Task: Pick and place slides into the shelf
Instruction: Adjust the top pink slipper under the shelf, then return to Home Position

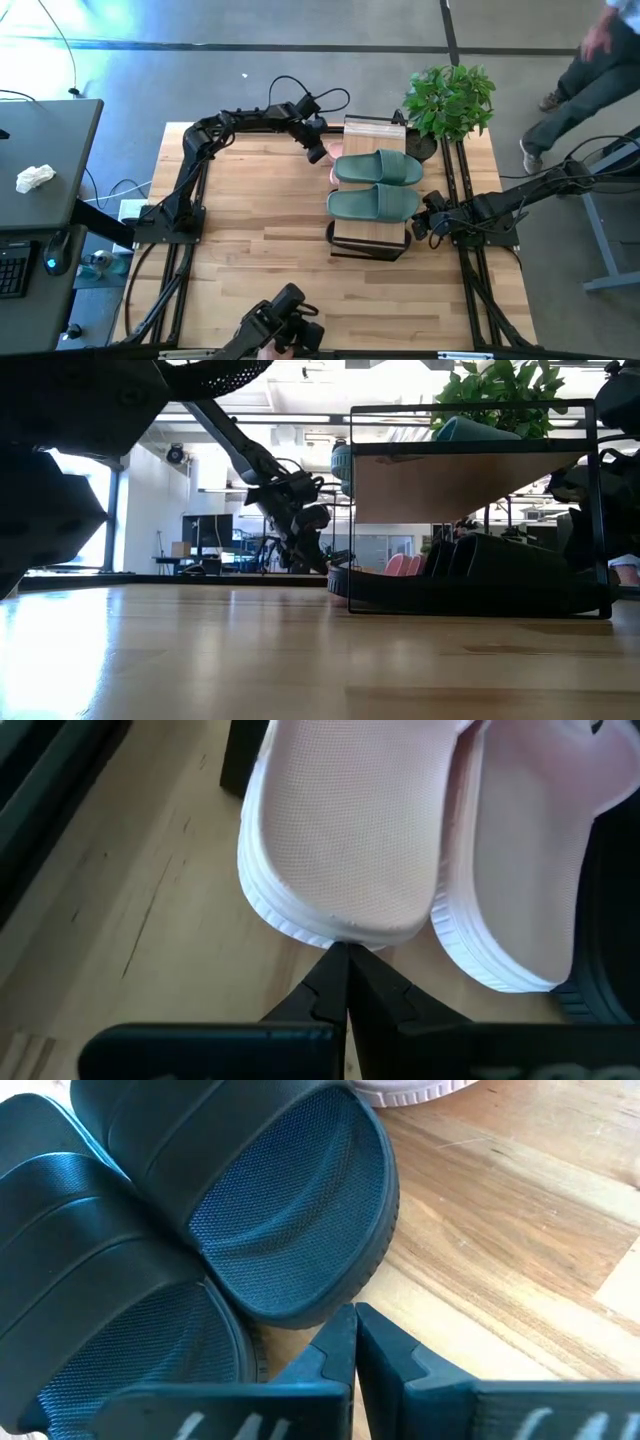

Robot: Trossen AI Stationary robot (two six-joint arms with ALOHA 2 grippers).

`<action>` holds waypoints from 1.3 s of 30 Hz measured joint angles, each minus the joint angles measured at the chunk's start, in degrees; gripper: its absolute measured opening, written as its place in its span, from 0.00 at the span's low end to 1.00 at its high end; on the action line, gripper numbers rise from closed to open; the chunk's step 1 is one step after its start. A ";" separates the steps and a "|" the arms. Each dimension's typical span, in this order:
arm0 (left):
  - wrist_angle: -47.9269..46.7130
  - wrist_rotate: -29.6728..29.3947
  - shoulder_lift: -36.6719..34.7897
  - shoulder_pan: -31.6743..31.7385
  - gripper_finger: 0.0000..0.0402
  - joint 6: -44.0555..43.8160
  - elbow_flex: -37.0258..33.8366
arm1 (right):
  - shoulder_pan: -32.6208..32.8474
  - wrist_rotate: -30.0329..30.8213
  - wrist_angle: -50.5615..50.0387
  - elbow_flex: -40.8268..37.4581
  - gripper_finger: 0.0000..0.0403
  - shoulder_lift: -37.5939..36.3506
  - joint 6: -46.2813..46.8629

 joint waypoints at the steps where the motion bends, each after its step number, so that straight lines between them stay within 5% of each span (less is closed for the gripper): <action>1: 0.10 -0.25 0.00 0.00 0.00 -0.02 0.00 | 0.00 0.02 0.00 0.00 0.00 -0.02 -0.04; 20: 0.05 -0.88 1.79 -0.70 0.00 -0.85 1.22 | 0.00 -0.37 0.03 0.02 0.00 -0.02 -1.60; 25: -2.67 -5.49 1.56 -0.68 0.00 0.72 1.21 | 0.01 -0.36 -0.02 0.02 0.00 0.00 -1.60; 32: -6.07 -11.04 -3.70 -0.64 0.00 5.73 1.18 | 0.00 -0.97 -0.65 0.02 0.00 -0.02 -1.42; 39: -7.04 -10.80 -11.87 -0.70 0.00 10.22 1.20 | 0.00 -8.39 -4.59 0.02 0.00 0.00 0.99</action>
